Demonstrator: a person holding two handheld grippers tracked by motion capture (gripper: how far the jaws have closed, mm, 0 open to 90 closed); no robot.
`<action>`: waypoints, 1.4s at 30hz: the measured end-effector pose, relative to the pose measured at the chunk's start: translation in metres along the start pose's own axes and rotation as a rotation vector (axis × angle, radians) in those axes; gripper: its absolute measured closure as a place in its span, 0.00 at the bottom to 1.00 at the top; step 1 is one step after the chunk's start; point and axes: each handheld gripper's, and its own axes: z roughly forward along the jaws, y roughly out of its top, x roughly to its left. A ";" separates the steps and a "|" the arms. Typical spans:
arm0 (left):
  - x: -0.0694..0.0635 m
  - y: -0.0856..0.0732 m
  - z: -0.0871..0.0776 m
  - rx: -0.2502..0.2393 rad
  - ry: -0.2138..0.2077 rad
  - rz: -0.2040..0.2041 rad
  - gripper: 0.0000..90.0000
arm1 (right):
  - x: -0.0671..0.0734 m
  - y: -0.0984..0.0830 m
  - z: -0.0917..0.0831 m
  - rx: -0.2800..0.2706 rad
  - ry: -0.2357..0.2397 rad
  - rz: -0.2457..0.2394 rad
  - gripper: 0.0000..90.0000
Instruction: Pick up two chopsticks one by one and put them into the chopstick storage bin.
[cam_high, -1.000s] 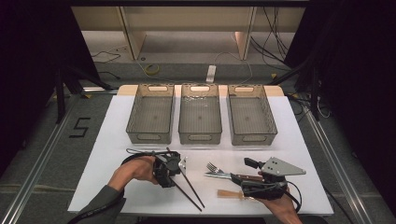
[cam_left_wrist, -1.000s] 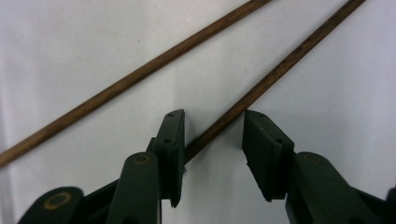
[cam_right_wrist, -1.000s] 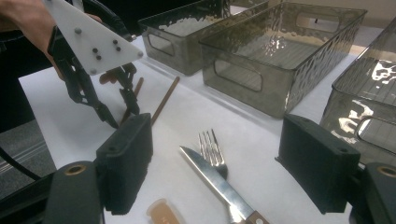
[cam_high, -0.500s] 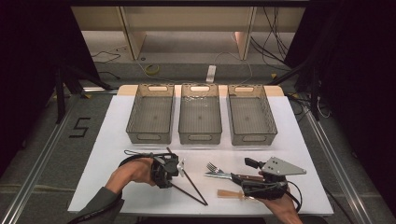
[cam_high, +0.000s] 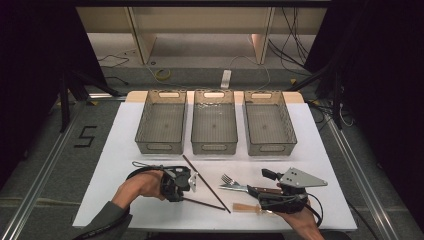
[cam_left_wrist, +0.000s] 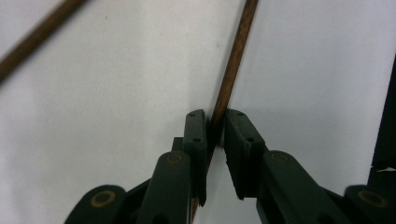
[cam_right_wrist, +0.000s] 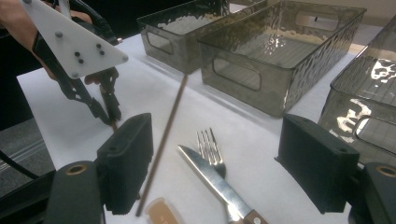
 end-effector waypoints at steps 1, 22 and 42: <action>-0.001 0.001 0.000 0.006 0.001 0.005 0.87 | 0.000 0.000 0.000 0.001 0.001 0.000 0.30; -0.005 -0.001 -0.002 0.019 -0.011 0.044 0.94 | 0.000 0.000 0.000 0.007 0.009 0.001 0.30; 0.009 -0.014 -0.044 -0.154 0.096 -0.191 0.94 | 0.001 0.000 0.000 0.005 0.014 0.004 0.30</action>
